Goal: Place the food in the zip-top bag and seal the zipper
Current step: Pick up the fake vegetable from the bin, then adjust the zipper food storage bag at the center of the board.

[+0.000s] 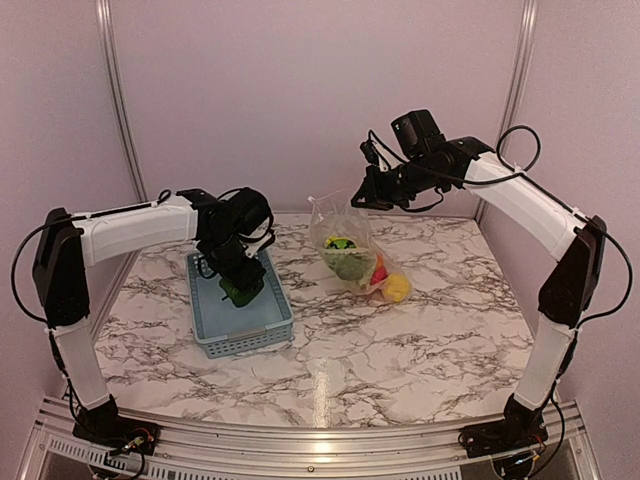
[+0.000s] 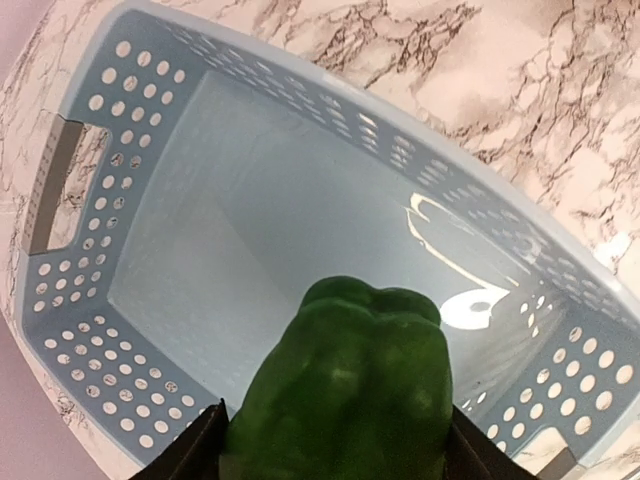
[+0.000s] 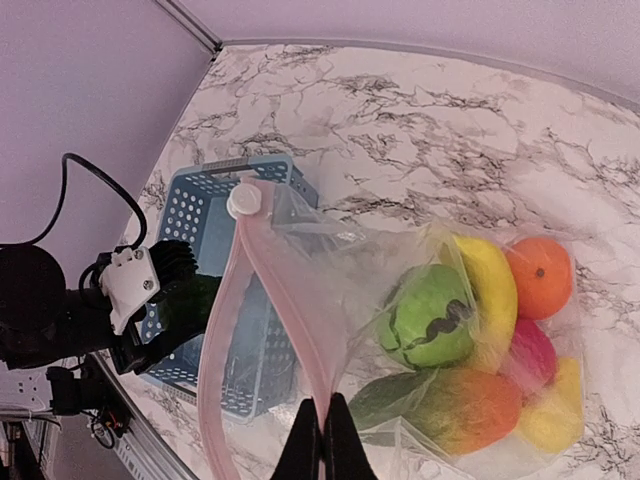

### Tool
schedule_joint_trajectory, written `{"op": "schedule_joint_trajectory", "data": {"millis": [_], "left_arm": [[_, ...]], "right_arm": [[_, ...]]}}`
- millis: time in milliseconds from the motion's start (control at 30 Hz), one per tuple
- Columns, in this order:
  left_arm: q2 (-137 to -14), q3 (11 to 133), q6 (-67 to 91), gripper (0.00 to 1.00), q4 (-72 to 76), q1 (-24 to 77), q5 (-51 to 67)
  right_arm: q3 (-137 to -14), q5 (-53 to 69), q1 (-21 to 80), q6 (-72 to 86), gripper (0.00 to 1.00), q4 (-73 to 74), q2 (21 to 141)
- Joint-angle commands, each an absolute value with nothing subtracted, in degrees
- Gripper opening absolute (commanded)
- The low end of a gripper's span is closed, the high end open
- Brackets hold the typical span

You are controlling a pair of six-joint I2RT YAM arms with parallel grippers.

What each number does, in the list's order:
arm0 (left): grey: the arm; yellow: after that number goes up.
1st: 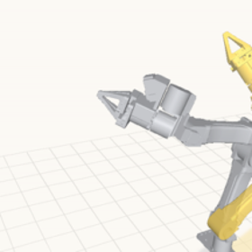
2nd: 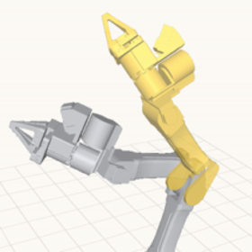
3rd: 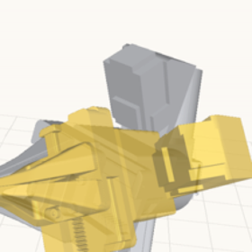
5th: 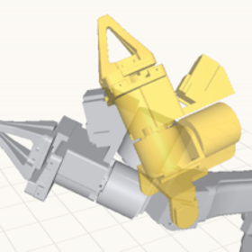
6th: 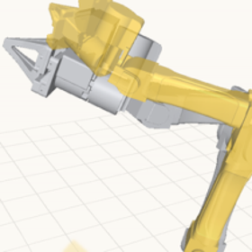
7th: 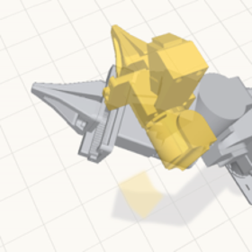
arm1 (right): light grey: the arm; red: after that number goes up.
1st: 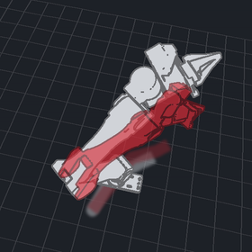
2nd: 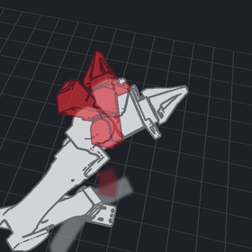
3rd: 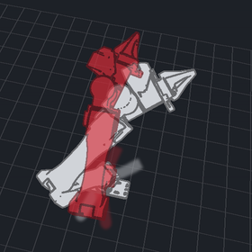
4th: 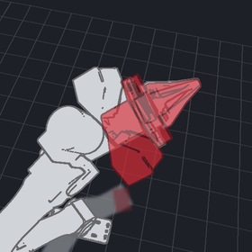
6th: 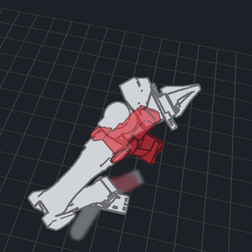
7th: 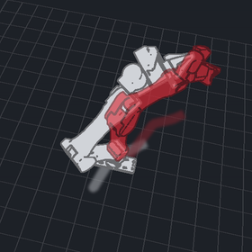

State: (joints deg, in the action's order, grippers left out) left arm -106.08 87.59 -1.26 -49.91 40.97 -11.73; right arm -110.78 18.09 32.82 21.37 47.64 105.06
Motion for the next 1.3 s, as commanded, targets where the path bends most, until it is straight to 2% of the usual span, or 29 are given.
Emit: {"op": "schedule_joint_trajectory", "data": {"millis": [0, 233, 400, 500, 667, 800, 1067, 1267], "left_arm": [[-104.32, 92.59, 3.97, 0.62, -46.63, 41.03, -12.68], [-100.36, 99.79, 10.59, 0.59, -42.1, 42.04, -18.73], [-96.51, 101.5, 14.91, 0.57, -36.04, 42.43, -15.65], [-92.7, 98.35, 18.06, 0.55, -27.62, 42.6, -11.11], [-85.76, 85.89, 25.09, 0.53, -4.41, 43.09, -1.32], [-85.07, 81.24, 27.82, 0.53, 9.81, 43.92, 4.78], [-87.83, 76.6, 34.3, 0.53, 26.01, 44.81, 8.27], [-91.04, 76.29, 37.95, 0.51, 30.11, 45.49, 8.06]], "right_arm": [[-112.97, 17.75, 32.32, 21.44, 0.0, 47.87, 104.85], [-114.0, 17.67, 32.32, 21.27, 0.0, 48.86, 105.11], [-114.32, 17.84, 32.33, 21.36, 0.0, 49.04, 105.24], [-114.54, 17.89, 32.4, 21.53, 0.0, 49.04, 105.32], [-114.78, 18.08, 32.48, 21.64, 0.0, 49.13, 105.39], [-114.85, 18.09, 32.52, 21.75, 0.0, 49.13, 105.13], [-114.4, 18.11, 32.58, 21.84, 0.0, 49.31, 104.3], [-114.93, 18.12, 32.51, 22.06, 0.0, 49.67, 103.76]]}}
